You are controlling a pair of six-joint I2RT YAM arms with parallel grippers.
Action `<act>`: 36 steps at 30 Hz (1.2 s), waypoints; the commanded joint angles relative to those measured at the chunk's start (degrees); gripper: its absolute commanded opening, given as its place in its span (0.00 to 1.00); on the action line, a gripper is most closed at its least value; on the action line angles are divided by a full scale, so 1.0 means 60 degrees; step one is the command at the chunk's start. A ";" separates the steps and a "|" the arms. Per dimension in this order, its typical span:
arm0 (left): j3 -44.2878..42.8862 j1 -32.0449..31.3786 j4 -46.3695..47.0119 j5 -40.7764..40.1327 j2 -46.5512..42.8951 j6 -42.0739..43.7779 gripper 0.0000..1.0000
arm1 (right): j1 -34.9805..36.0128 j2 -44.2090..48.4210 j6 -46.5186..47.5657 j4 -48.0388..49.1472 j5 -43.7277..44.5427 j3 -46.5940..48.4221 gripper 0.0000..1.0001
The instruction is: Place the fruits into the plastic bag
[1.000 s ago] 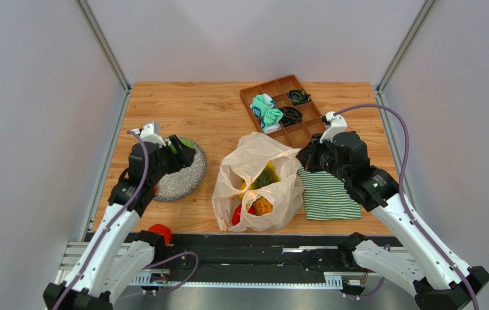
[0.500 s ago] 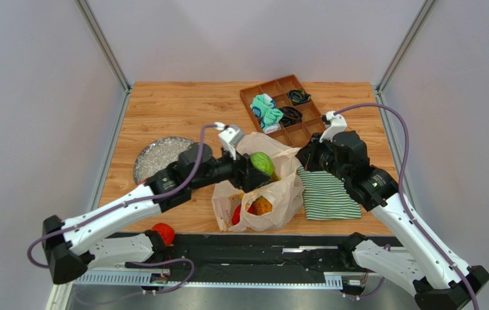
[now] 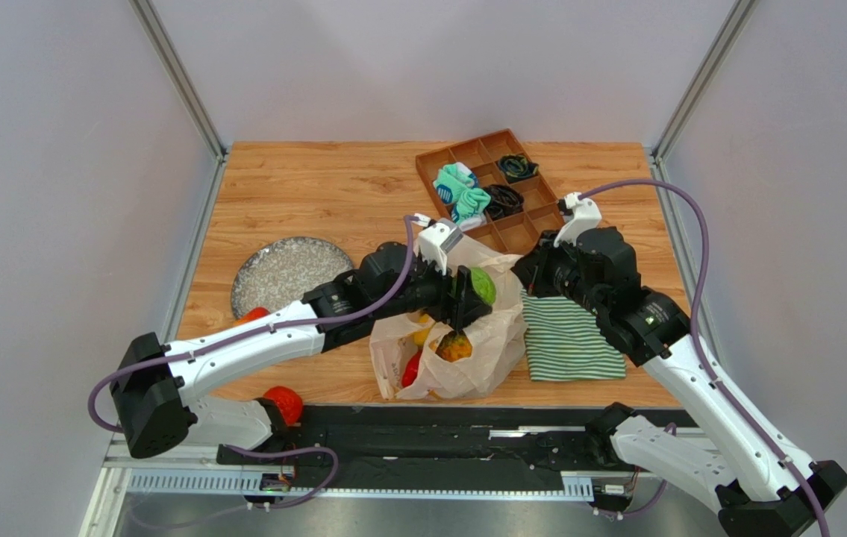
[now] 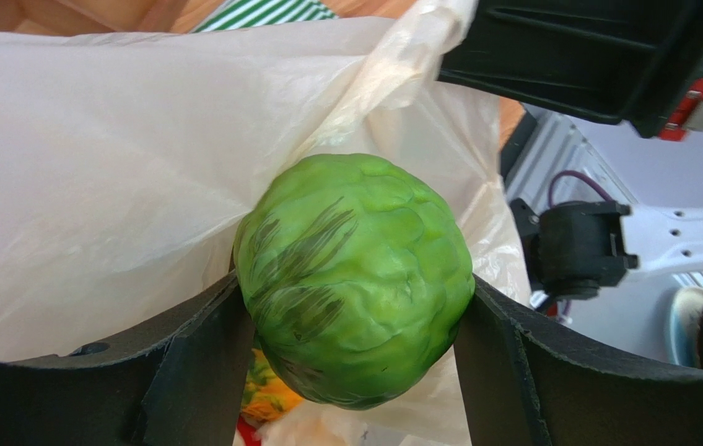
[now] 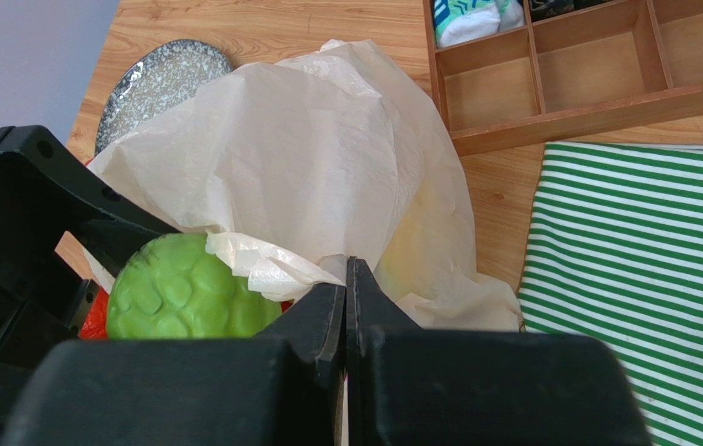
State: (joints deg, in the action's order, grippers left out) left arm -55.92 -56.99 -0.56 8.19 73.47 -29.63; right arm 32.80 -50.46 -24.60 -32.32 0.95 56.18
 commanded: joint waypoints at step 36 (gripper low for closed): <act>-0.0172 -0.0975 -0.0068 -0.1350 0.1436 -0.0160 0.97 | -0.0017 0.0031 -0.0031 0.0318 -0.0173 0.0040 0.00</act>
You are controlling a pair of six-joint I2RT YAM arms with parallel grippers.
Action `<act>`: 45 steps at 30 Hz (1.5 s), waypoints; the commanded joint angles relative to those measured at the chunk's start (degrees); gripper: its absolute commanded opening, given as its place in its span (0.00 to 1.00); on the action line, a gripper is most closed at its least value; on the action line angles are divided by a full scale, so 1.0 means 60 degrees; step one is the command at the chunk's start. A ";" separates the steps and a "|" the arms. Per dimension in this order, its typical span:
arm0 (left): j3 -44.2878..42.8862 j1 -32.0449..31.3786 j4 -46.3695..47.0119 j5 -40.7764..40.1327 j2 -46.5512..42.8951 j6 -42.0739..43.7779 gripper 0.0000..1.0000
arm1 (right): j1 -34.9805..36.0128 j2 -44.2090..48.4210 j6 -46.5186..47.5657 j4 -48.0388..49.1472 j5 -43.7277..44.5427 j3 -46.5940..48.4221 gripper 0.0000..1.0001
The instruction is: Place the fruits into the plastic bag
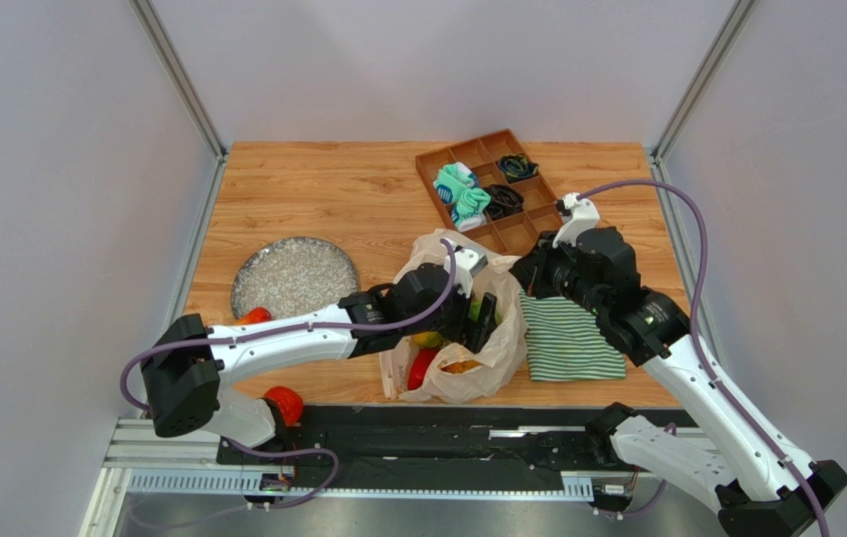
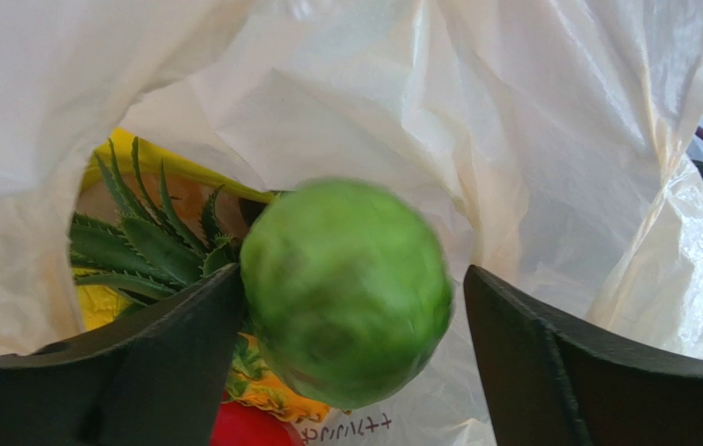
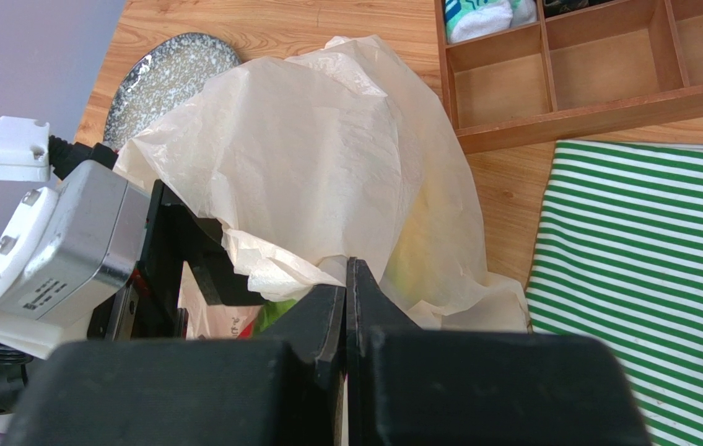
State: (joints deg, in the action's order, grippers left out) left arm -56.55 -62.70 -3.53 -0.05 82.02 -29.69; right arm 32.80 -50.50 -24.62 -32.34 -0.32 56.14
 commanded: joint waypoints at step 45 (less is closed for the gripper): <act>0.1807 0.6080 -0.3892 -0.2672 -0.7546 -0.1275 0.99 | -0.0017 0.0038 -0.0012 0.0336 0.0009 0.0062 0.00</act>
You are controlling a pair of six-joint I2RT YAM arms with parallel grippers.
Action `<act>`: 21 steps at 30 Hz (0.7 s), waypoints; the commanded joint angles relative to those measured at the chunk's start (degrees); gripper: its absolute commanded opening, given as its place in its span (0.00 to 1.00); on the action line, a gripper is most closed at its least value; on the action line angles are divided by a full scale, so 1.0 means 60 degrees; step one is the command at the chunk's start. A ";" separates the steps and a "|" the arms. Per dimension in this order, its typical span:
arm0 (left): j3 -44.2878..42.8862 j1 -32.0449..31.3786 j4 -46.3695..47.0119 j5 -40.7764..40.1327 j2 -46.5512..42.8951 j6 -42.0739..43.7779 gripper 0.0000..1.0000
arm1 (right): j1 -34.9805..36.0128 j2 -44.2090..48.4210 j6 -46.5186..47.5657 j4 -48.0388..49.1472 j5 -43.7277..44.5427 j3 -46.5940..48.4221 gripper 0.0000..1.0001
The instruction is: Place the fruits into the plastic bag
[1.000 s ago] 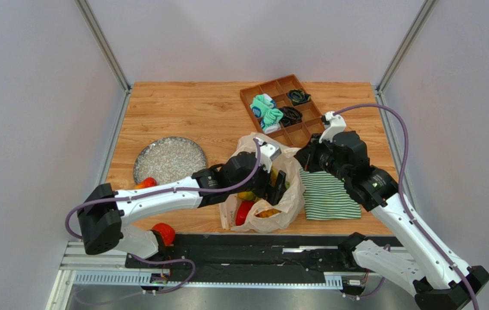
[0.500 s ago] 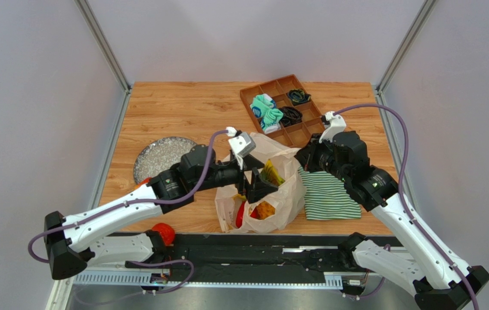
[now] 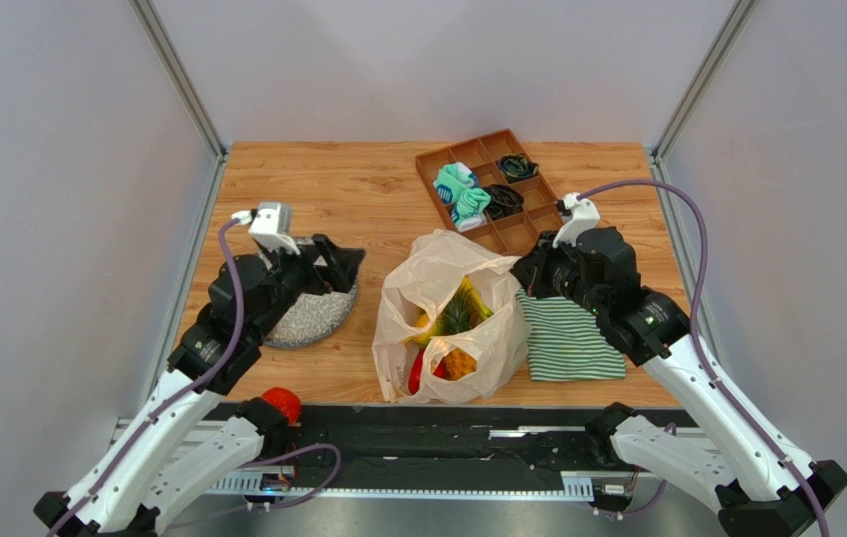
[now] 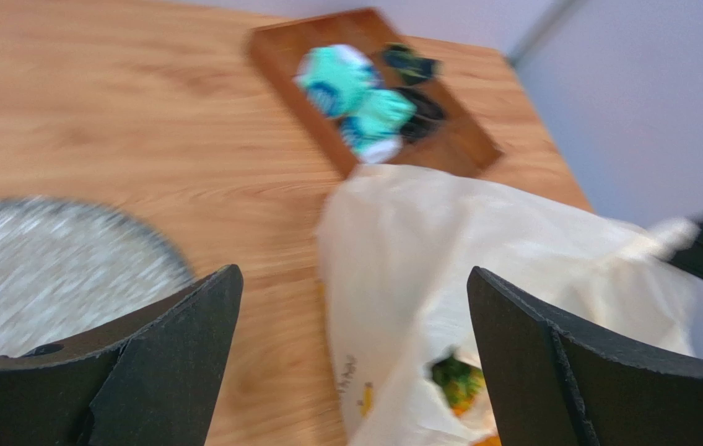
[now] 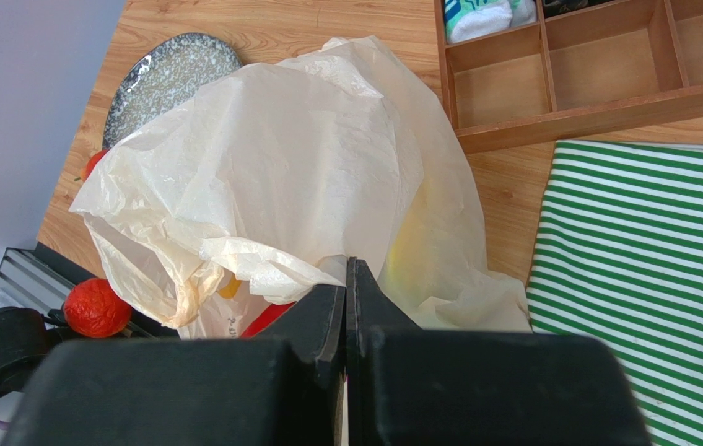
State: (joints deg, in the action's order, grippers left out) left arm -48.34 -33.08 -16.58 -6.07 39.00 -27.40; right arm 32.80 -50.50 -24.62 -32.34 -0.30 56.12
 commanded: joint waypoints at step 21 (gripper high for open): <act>0.1713 0.6436 -0.2525 -0.1360 0.3373 -0.3519 0.99 | -0.0017 0.0126 0.0046 0.0321 -0.0068 0.0066 0.00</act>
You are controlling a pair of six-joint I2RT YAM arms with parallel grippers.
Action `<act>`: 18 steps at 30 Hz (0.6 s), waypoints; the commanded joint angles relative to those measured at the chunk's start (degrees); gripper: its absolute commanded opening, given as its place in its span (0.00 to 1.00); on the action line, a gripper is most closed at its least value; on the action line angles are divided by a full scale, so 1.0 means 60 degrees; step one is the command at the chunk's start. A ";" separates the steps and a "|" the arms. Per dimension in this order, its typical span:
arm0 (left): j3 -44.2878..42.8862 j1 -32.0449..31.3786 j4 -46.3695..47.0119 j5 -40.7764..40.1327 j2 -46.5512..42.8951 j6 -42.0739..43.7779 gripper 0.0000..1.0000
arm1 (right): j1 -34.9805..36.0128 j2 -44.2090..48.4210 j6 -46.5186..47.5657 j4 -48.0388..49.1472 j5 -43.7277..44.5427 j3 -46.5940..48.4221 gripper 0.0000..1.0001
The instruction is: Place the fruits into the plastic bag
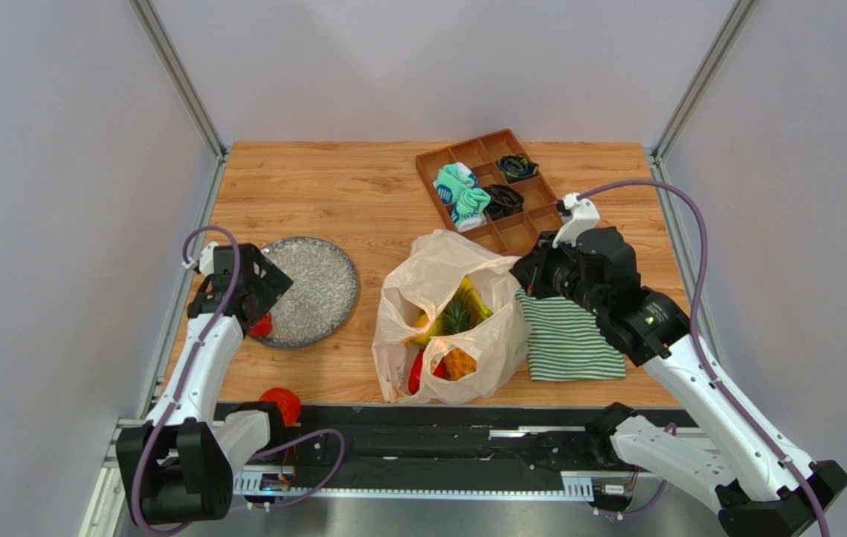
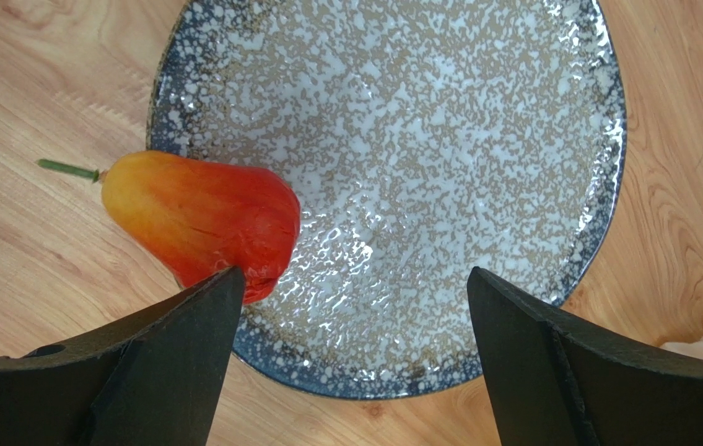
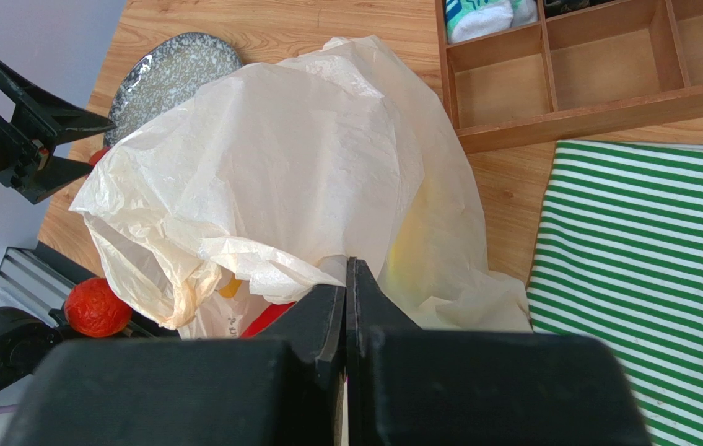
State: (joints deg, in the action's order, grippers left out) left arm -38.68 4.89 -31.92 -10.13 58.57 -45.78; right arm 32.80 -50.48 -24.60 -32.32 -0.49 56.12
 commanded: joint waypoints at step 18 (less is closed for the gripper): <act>0.0792 0.1236 0.1043 -0.0392 0.0903 -0.0749 0.99 | -0.0017 0.0063 0.0042 0.0391 -0.0021 -0.0051 0.00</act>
State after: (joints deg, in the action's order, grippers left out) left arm -33.41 11.33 -29.08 -13.17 62.50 -49.89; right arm 32.80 -50.48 -24.60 -32.29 -0.51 56.07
